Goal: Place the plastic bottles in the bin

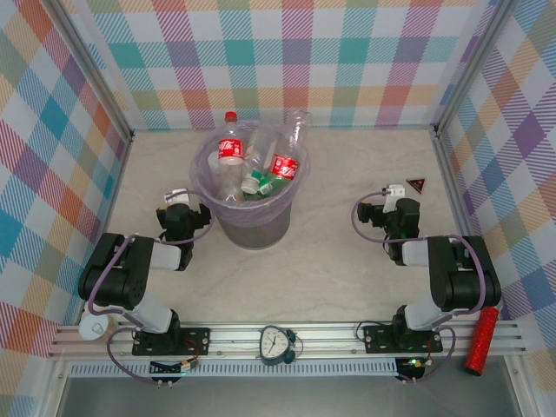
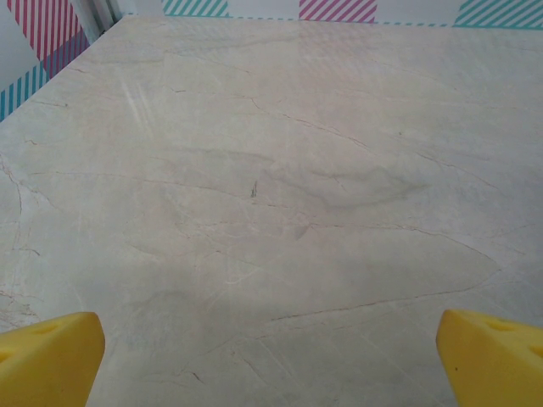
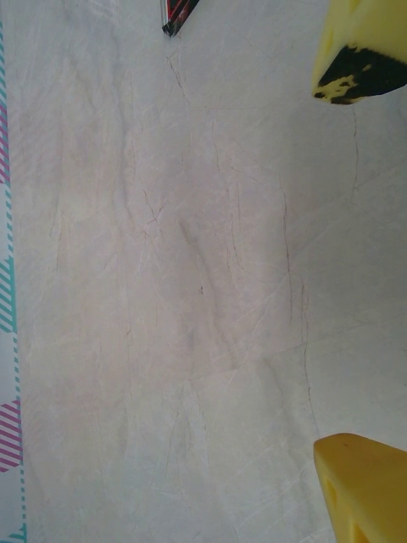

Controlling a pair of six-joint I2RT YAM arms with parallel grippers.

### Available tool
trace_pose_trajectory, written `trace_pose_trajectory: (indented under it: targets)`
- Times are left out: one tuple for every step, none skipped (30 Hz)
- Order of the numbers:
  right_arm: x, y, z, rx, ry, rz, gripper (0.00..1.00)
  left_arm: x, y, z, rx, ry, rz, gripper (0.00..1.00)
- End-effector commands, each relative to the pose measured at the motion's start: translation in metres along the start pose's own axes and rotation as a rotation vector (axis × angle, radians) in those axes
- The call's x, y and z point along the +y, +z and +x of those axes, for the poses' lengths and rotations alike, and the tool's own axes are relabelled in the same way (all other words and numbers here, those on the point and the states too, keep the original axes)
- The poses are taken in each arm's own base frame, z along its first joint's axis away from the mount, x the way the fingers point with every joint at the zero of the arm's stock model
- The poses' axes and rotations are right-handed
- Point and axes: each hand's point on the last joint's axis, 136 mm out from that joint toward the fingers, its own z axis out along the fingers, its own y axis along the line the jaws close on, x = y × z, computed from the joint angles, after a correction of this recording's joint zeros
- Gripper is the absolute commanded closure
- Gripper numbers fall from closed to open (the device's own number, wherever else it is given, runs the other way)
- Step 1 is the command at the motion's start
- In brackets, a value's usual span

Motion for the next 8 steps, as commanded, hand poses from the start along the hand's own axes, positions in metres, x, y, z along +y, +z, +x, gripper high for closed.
trace_pose_trajectory:
  targets:
    - [0.0005,0.0033,-0.0117,-0.026,0.017,-0.018,0.01,-0.0006,0.0000,-0.0058,-0.025,-0.020,0.009,0.00]
    - [0.0002,0.0033,-0.0113,-0.025,0.017,-0.017,0.01,-0.0010,0.0000,-0.0062,-0.026,-0.020,0.010,0.00]
    - [0.0002,0.0032,-0.0112,-0.025,0.016,-0.017,0.01,-0.0008,0.0000,-0.0058,-0.025,-0.020,0.010,0.00]
    - [0.0006,0.0031,-0.0119,-0.027,0.018,-0.018,0.01,-0.0010,0.0000,-0.0057,-0.025,-0.019,0.010,0.00]
    - [0.0002,0.0033,-0.0117,-0.026,0.019,-0.017,0.01,-0.0008,0.0000,-0.0068,-0.027,-0.021,0.010,0.00]
    - [0.0005,0.0031,-0.0115,-0.027,0.018,-0.018,0.01,-0.0009,0.0001,-0.0060,-0.025,-0.020,0.010,0.00]
    - [0.0001,0.0027,-0.0124,-0.031,0.016,-0.016,0.01,-0.0008,0.0001,-0.0059,-0.025,-0.020,0.009,0.00]
    - [0.0000,0.0024,-0.0119,-0.030,0.015,-0.016,0.01,-0.0010,0.0001,-0.0060,-0.025,-0.020,0.010,0.00]
